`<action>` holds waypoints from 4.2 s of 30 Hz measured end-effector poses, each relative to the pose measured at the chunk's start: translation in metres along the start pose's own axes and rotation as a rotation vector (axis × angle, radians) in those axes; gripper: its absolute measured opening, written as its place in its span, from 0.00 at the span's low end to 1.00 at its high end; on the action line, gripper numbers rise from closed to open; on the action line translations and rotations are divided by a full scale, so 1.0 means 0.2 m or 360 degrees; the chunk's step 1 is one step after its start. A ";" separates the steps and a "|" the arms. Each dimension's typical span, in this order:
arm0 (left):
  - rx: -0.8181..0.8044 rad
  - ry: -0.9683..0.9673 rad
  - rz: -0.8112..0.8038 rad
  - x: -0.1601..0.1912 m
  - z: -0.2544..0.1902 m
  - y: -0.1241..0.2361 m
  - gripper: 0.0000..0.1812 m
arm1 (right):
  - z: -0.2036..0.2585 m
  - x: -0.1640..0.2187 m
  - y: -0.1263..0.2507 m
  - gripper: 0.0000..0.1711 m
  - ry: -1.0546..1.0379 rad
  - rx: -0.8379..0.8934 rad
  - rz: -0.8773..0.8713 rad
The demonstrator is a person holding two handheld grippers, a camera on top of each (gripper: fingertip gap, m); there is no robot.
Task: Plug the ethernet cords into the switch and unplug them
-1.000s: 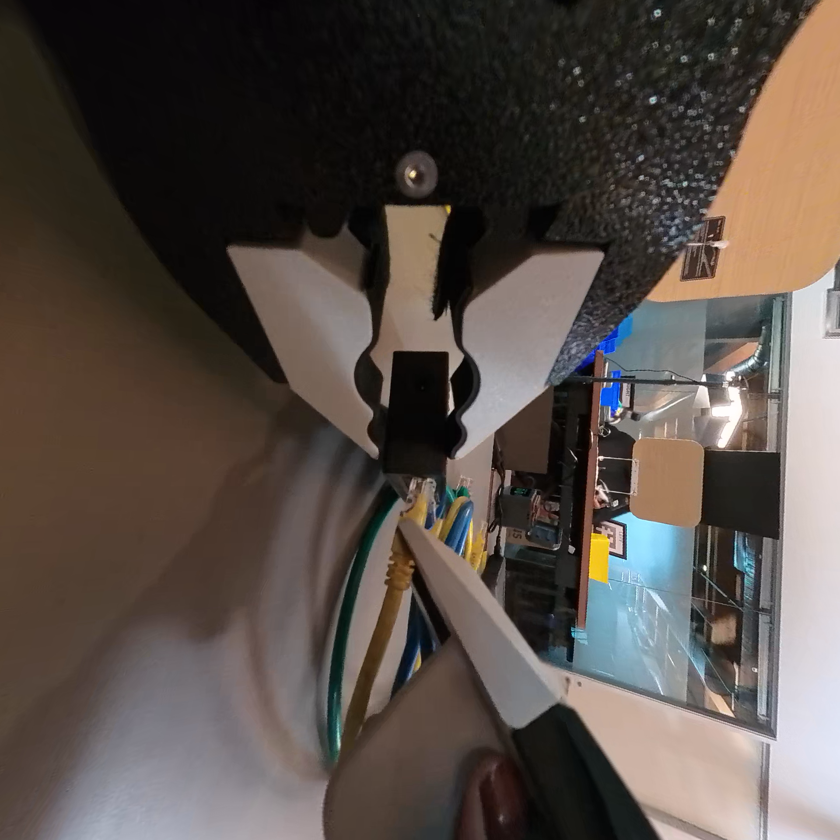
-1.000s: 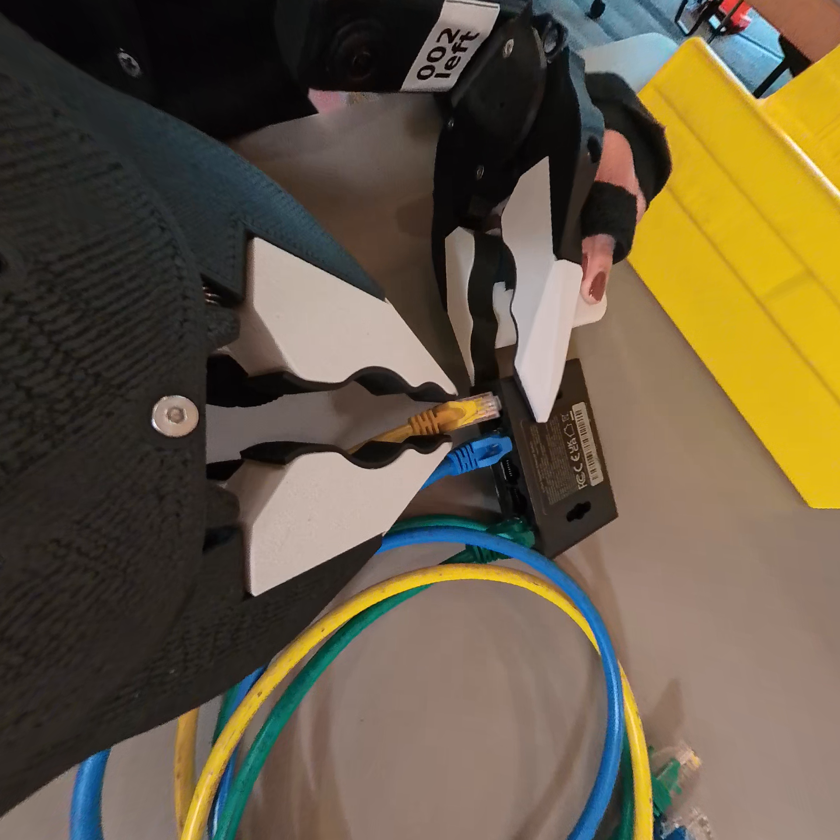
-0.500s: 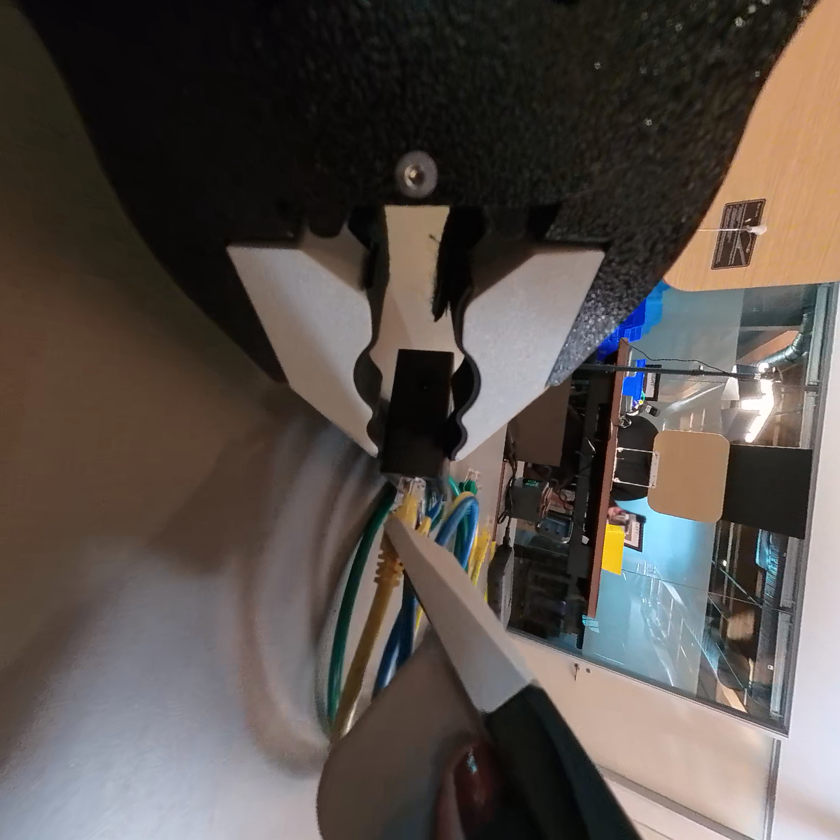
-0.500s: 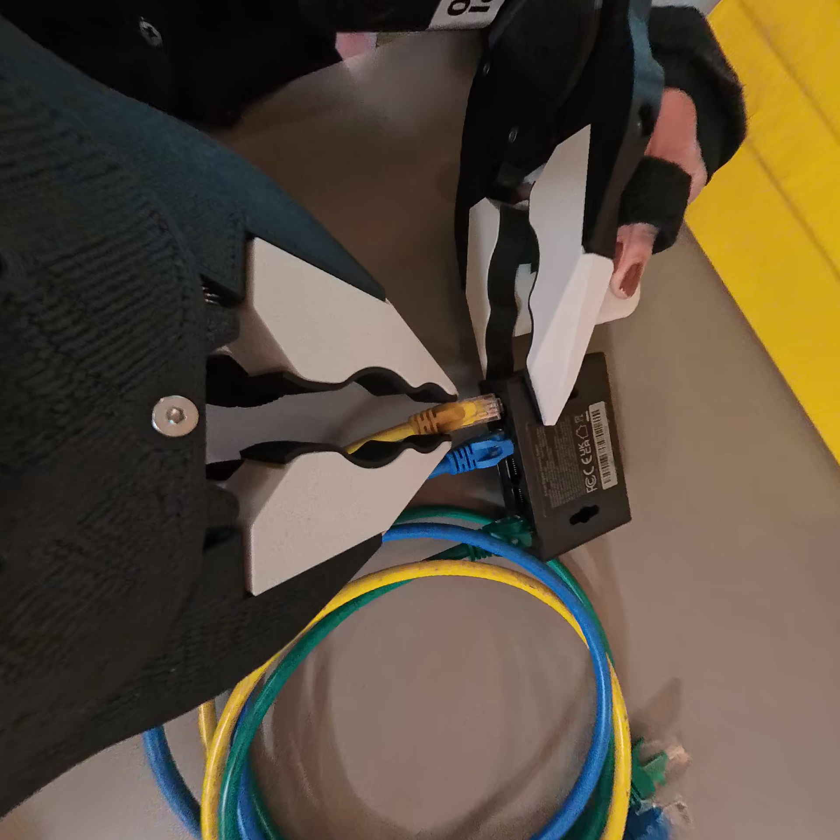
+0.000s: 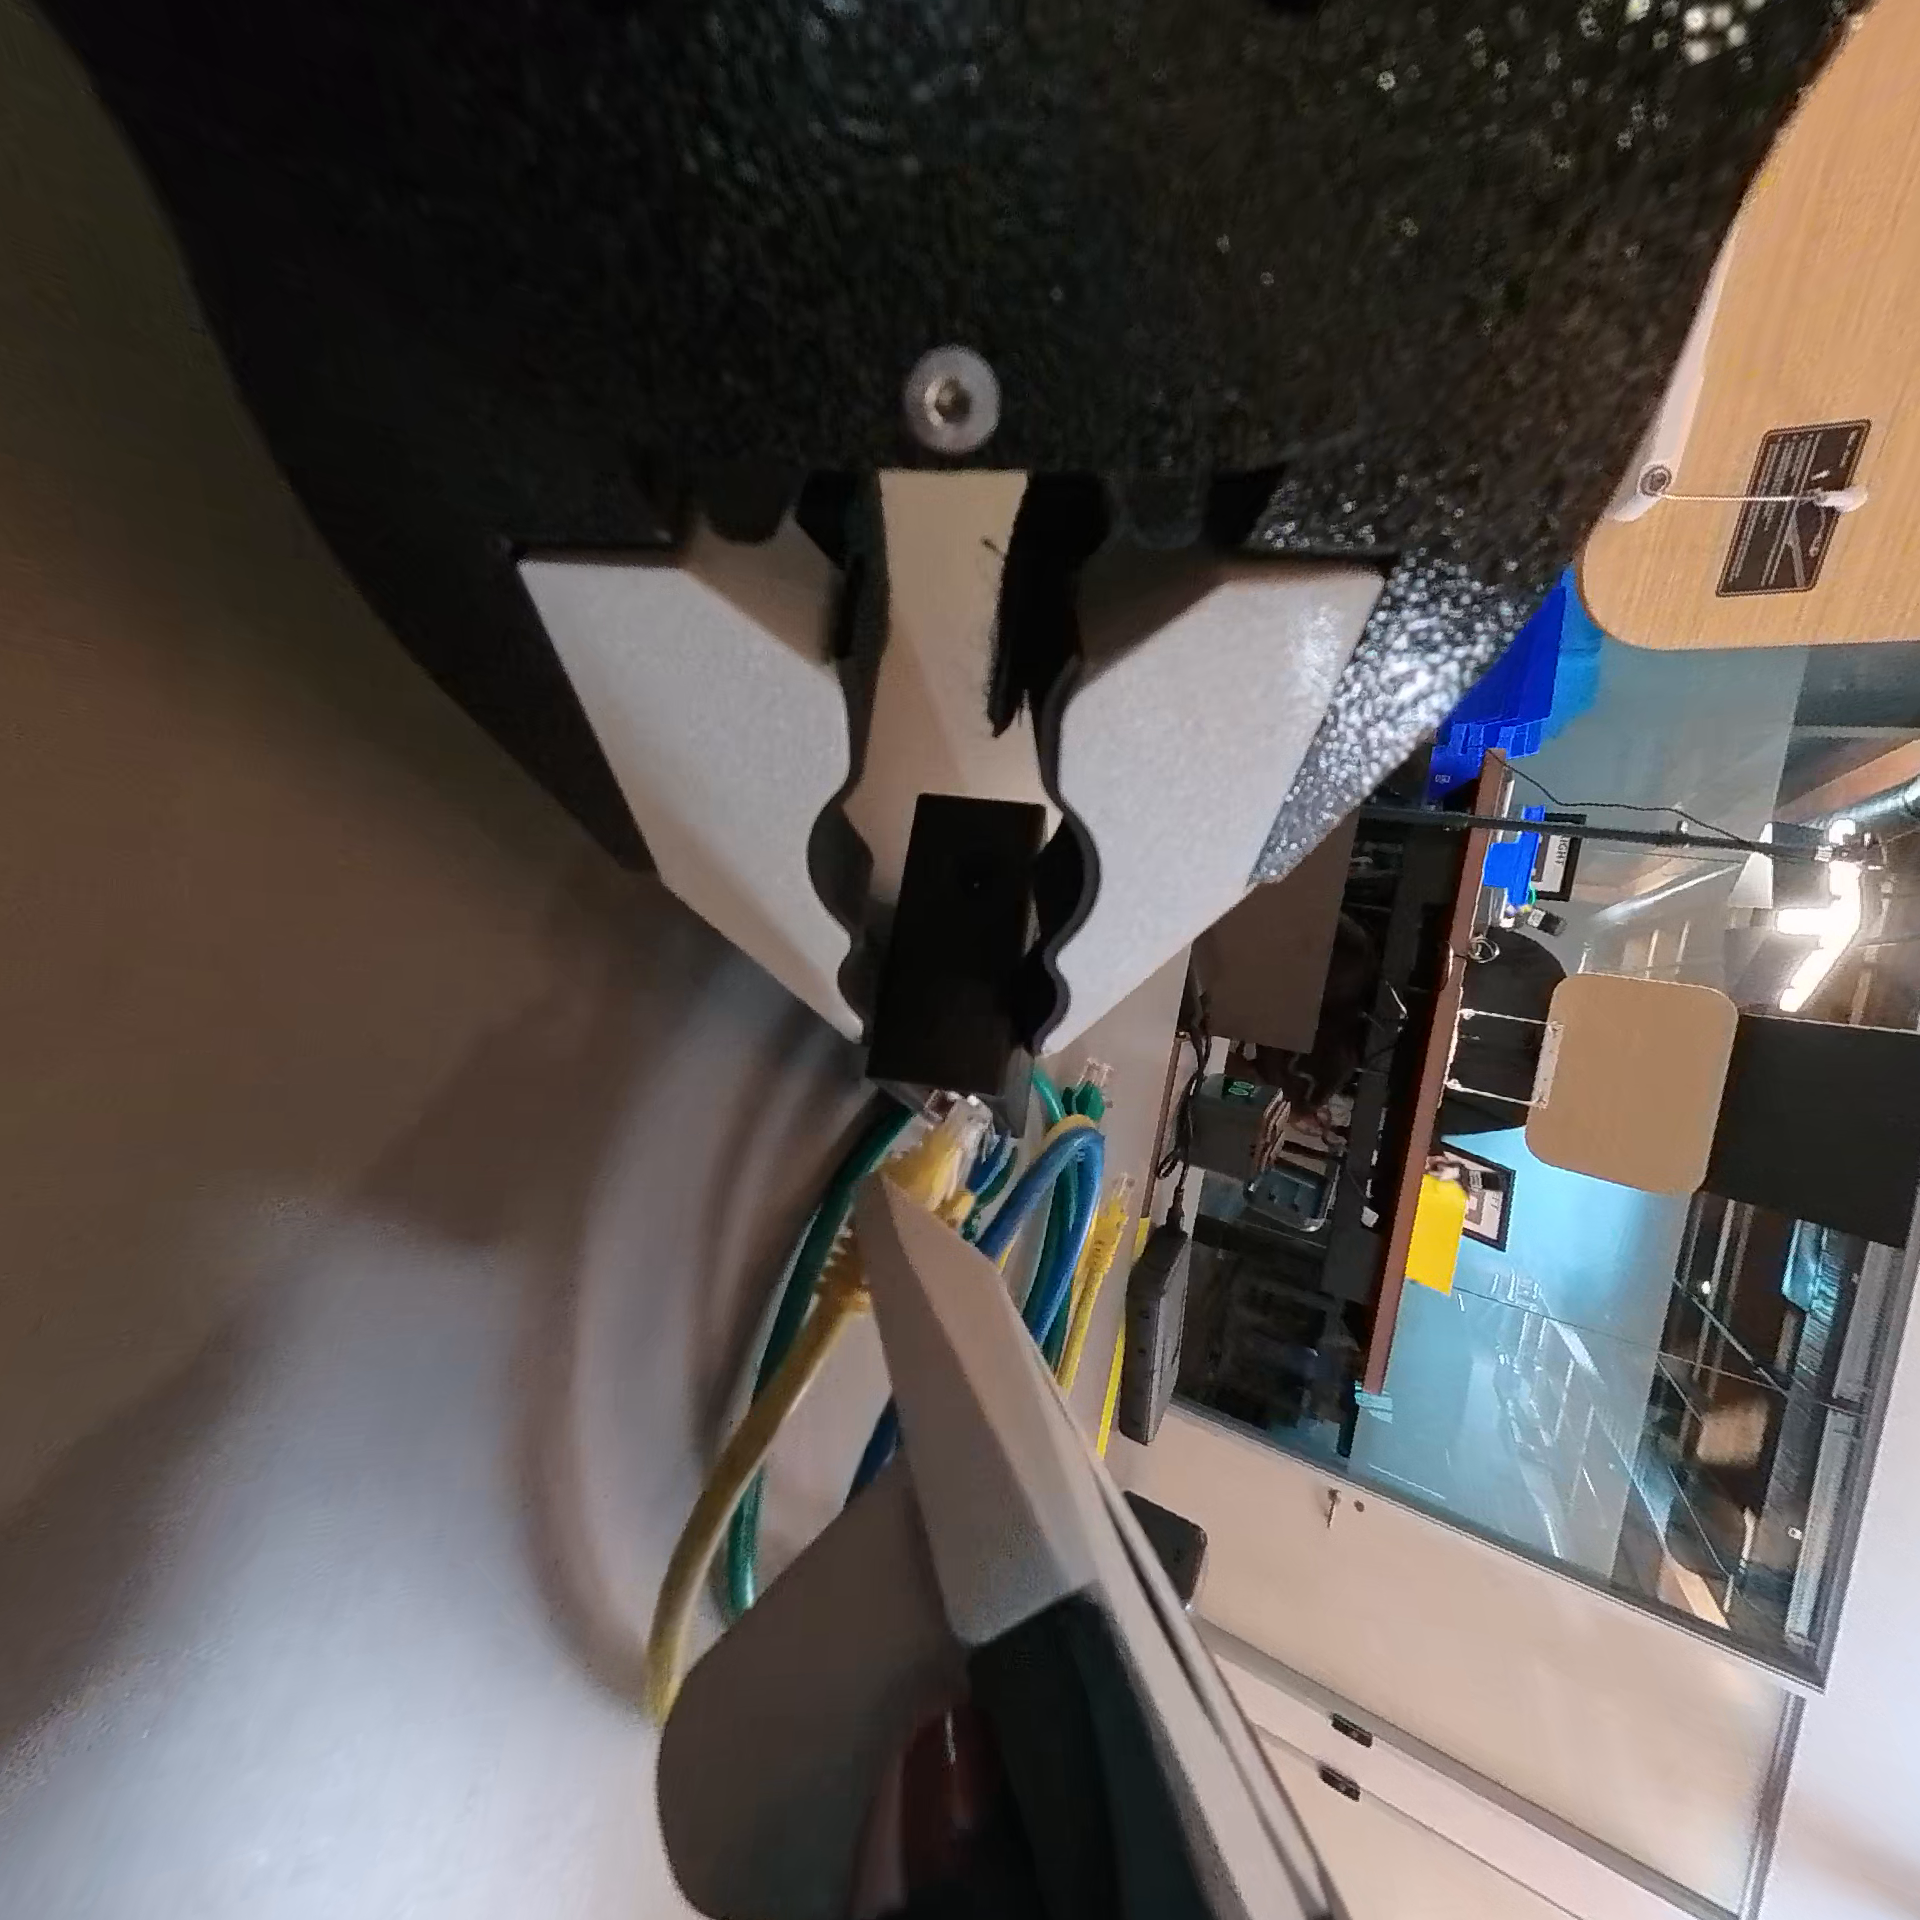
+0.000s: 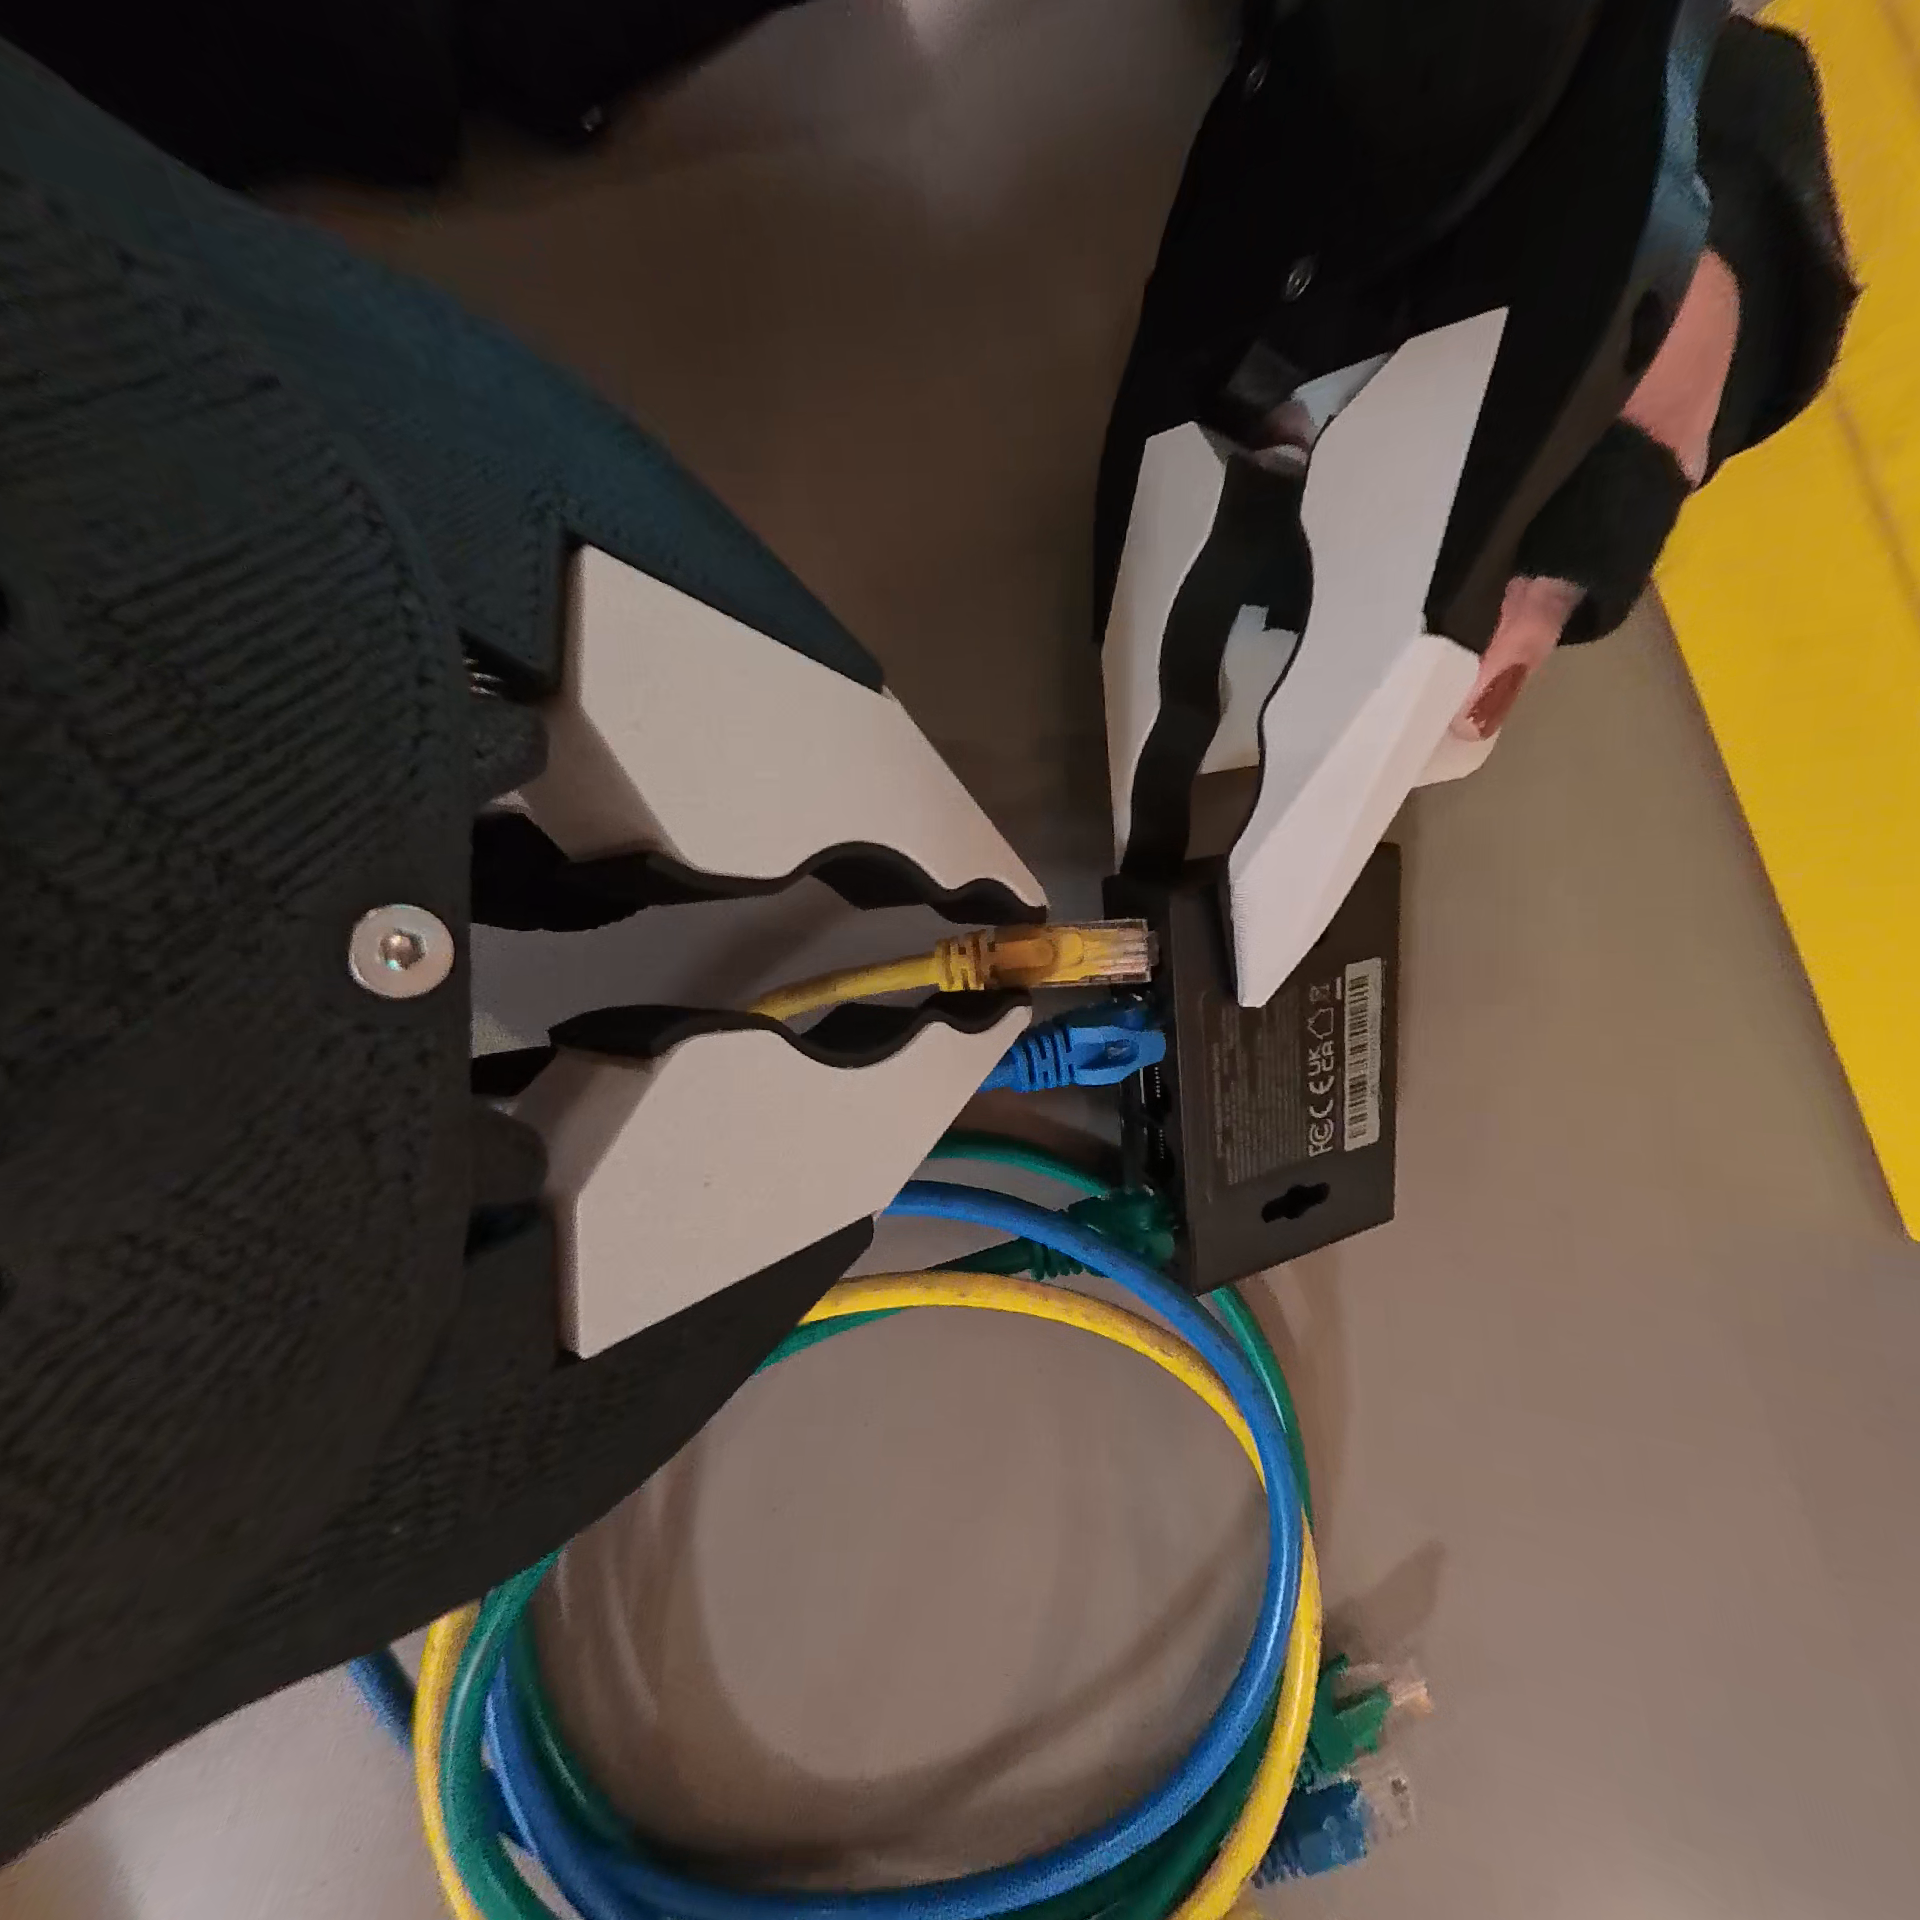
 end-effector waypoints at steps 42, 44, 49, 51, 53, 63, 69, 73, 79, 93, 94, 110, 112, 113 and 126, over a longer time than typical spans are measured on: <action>-0.0003 -0.0119 0.0010 0.03 0.01 0.00 0.13 | 0.01 -0.06 0.00 0.06 0.0097 0.0042 0.0171; -0.0013 -0.0113 0.0022 0.03 0.01 -0.01 0.13 | 0.02 -0.03 -0.01 0.07 0.0193 0.0132 0.0049; -0.0025 -0.0080 0.0027 0.03 0.01 -0.01 0.13 | 0.12 0.08 -0.01 0.15 0.0577 0.0480 -0.0256; -0.0019 -0.0054 0.0022 0.03 0.01 -0.01 0.13 | 0.16 0.14 0.02 0.21 0.0731 0.0633 -0.0401; -0.0011 -0.0028 0.0014 0.03 0.02 -0.01 0.13 | 0.19 0.20 0.04 0.21 0.0821 0.0702 -0.0455; 0.0039 0.0253 0.0005 0.01 0.09 -0.08 0.13 | 0.00 0.37 0.08 0.16 0.0491 0.0438 -0.0377; -0.0004 0.0220 0.0042 0.01 0.10 -0.12 0.13 | -0.08 0.31 0.03 0.14 0.0431 0.0368 -0.0207; 0.0004 0.0282 0.0022 0.02 0.11 -0.12 0.13 | -0.15 0.26 0.01 0.14 0.0410 0.0306 -0.0202; 0.0017 0.0337 0.0008 0.03 0.12 -0.12 0.13 | -0.17 0.24 -0.04 0.10 0.0408 0.0217 -0.0122; 0.0042 0.0355 -0.0026 0.03 0.12 -0.11 0.13 | -0.19 0.23 -0.06 0.11 0.0287 0.0319 -0.0169; 0.0041 0.0354 -0.0026 0.03 0.12 -0.11 0.13 | -0.18 0.23 -0.06 0.11 0.0274 0.0327 -0.0172; 0.0036 0.0312 -0.0019 0.03 0.11 -0.11 0.13 | -0.17 0.27 -0.03 0.12 0.0076 0.0151 -0.0156; 0.0035 0.0308 -0.0018 0.03 0.11 -0.11 0.13 | -0.17 0.28 -0.02 0.12 0.0064 0.0101 -0.0160; 0.0033 0.0305 -0.0017 0.03 0.11 -0.11 0.13 | -0.16 0.28 -0.02 0.12 0.0062 0.0075 -0.0162; 0.0022 0.0257 -0.0005 0.02 0.09 -0.11 0.13 | -0.20 0.29 -0.06 0.06 -0.0017 -0.0006 -0.0235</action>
Point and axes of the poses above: each gripper's, where its closed fingertips meet, y back along the fingers, x out of its underside, z = x × y across the jaws, the point moved 8 cm from there along y, back along the fingers, and after that the axes turned 12 degrees about z, right-handed, at the moved point
